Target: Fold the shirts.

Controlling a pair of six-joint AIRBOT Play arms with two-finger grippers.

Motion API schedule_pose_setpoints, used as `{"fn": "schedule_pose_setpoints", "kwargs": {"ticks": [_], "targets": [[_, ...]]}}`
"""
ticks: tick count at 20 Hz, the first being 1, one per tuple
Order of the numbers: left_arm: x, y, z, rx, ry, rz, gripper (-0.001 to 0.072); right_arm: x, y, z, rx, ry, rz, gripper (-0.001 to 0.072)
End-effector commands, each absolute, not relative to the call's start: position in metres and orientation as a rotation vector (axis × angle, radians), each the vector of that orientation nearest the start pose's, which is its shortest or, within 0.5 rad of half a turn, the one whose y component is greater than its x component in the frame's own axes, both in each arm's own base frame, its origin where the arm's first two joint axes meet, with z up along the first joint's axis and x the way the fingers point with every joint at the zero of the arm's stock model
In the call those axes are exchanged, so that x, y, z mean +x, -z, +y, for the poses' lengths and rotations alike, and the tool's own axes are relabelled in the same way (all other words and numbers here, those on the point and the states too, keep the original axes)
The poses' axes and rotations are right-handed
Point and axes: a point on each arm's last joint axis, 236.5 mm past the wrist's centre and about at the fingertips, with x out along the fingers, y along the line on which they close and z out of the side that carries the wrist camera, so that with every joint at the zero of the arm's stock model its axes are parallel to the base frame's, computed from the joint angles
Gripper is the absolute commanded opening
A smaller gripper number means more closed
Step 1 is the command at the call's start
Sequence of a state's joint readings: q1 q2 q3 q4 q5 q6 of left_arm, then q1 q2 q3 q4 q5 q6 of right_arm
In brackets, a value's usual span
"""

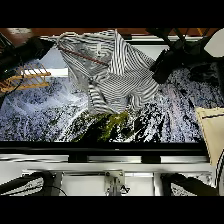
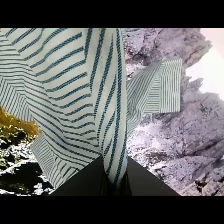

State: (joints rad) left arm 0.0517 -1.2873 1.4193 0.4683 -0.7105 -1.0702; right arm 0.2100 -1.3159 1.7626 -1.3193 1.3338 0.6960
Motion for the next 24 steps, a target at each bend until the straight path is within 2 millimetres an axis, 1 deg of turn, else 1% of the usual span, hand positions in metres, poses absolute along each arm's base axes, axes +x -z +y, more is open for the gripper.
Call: {"fn": "schedule_pose_setpoints", "kwargs": {"ticks": [1,5,7,8,9,11,13,14,15,16,17,18,19,21,24], "targets": [[0.5,-0.259,-0.117,-0.495,0.541,0.381,0.0063,0.428,-0.213,0.131,-0.779,-0.695,0.691,0.0076],[0.472,-0.244,-0.143,-0.413,0.684,0.479,0.0063,0.434,-0.217,0.13,-0.783,-0.675,0.667,0.0076],[0.458,-0.242,-0.152,-0.36,0.752,0.507,0.0063,0.436,-0.216,0.121,-0.813,-0.643,0.679,0.0076],[0.451,-0.245,-0.156,-0.344,0.783,0.518,0.0063,0.438,-0.216,0.116,-0.827,-0.628,0.685,0.0076],[0.447,-0.25,-0.156,-0.334,0.799,0.518,0.0062,0.439,-0.216,0.113,-0.839,-0.616,0.69,0.0076],[0.448,-0.271,-0.157,-0.324,0.808,0.472,0.0063,0.439,-0.214,0.114,-0.844,-0.625,0.69,0.0076],[0.449,-0.304,-0.165,-0.37,0.834,0.386,0.0062,0.437,-0.211,0.123,-0.839,-0.657,0.687,0.0076],[0.451,-0.321,-0.168,-0.402,0.836,0.336,0.0063,0.435,-0.206,0.13,-0.859,-0.682,0.694,0.0076],[0.454,-0.336,-0.17,-0.425,0.829,0.289,0.0063,0.431,-0.201,0.139,-0.875,-0.713,0.703,0.0076],[0.458,-0.346,-0.172,-0.434,0.815,0.252,0.0063,0.427,-0.195,0.15,-0.886,-0.746,0.714,0.0076],[0.461,-0.353,-0.175,-0.434,0.803,0.224,0.0063,0.424,-0.191,0.16,-0.896,-0.771,0.714,0.0076],[0.463,-0.355,-0.179,-0.437,0.802,0.216,0.0063,0.423,-0.189,0.171,-0.909,-0.79,0.705,0.0076],[0.46,-0.352,-0.185,-0.435,0.821,0.228,0.0063,0.424,-0.189,0.178,-0.921,-0.792,0.691,0.0076],[0.442,-0.345,-0.204,-0.409,0.903,0.28,0.0063,0.436,-0.198,0.18,-0.883,-0.724,0.655,0.0076],[0.384,-0.328,-0.241,-0.302,1.11,0.405,0.006,0.458,-0.213,0.162,-0.754,-0.571,0.633,0.0077]]}}
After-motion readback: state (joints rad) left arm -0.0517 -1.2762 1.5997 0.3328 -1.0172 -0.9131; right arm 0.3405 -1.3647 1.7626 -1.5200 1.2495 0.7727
